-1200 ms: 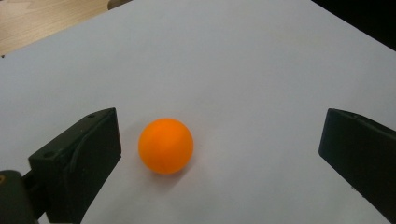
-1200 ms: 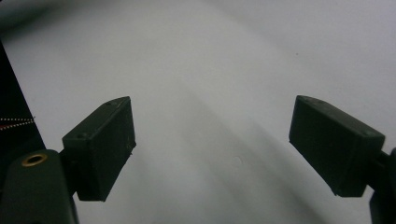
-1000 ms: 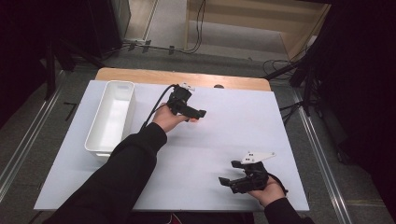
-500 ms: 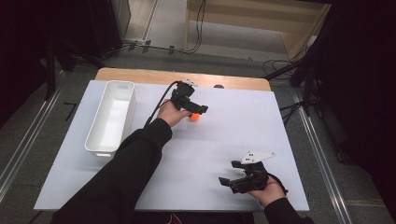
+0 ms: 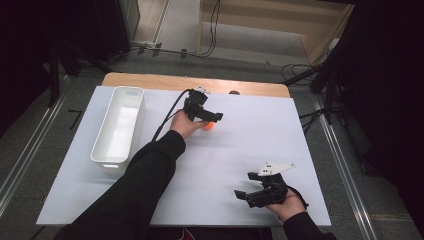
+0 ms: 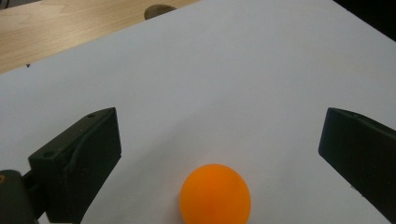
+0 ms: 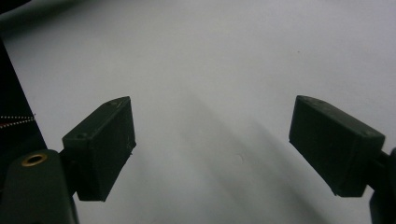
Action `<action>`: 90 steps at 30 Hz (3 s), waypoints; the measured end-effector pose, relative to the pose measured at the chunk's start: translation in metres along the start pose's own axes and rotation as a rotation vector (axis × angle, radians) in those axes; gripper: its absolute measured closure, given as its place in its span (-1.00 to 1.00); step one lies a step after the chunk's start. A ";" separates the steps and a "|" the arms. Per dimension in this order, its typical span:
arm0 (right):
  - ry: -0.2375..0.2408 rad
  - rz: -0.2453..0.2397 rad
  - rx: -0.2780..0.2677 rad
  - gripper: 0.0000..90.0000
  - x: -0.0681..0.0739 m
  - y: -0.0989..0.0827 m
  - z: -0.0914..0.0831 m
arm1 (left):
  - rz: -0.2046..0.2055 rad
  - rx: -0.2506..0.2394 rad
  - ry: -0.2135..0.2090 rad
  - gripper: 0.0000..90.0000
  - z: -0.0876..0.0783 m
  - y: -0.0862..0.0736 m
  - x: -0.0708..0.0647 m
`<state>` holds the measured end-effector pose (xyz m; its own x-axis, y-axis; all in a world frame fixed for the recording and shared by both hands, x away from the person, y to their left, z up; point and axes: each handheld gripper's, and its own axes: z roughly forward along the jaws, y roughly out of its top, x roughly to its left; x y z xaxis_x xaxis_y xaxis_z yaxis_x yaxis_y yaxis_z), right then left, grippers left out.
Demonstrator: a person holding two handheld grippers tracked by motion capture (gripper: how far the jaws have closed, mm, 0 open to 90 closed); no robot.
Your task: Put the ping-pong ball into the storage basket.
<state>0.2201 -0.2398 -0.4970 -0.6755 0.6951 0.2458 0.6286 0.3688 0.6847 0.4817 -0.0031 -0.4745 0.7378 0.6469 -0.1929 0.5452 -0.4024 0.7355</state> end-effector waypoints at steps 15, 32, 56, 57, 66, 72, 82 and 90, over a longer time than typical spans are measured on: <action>-0.006 -0.007 0.000 -0.71 0.000 0.000 0.001 | 0.009 -0.013 0.035 -0.97 0.007 -0.017 0.005; -0.005 -0.007 0.004 -0.71 0.000 0.000 0.001 | 0.033 0.045 0.069 -0.97 0.020 -0.032 0.004; -0.013 0.001 0.016 -0.71 0.001 -0.001 0.002 | 0.140 0.080 0.193 -0.81 0.027 -0.036 -0.009; -0.014 0.001 0.016 -0.71 0.001 -0.001 0.002 | 0.149 0.075 0.186 -0.81 0.026 -0.036 -0.010; -0.024 0.004 0.021 -0.71 -0.001 -0.001 0.002 | 0.158 0.050 0.172 -0.44 0.022 -0.039 -0.012; -0.026 0.005 0.022 -0.71 -0.001 -0.002 0.002 | 0.168 0.036 0.169 -0.09 0.019 -0.041 -0.015; -0.020 0.010 0.024 -0.71 -0.002 -0.001 0.005 | 0.144 0.028 0.154 0.13 0.018 -0.041 -0.014; -0.021 0.009 0.022 -0.71 -0.004 -0.001 0.005 | 0.100 0.030 0.132 0.14 0.015 -0.040 -0.011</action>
<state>0.2240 -0.2398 -0.5016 -0.6616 0.7112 0.2375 0.6434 0.3758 0.6670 0.4580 -0.0041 -0.5119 0.7312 0.6814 -0.0311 0.4845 -0.4868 0.7268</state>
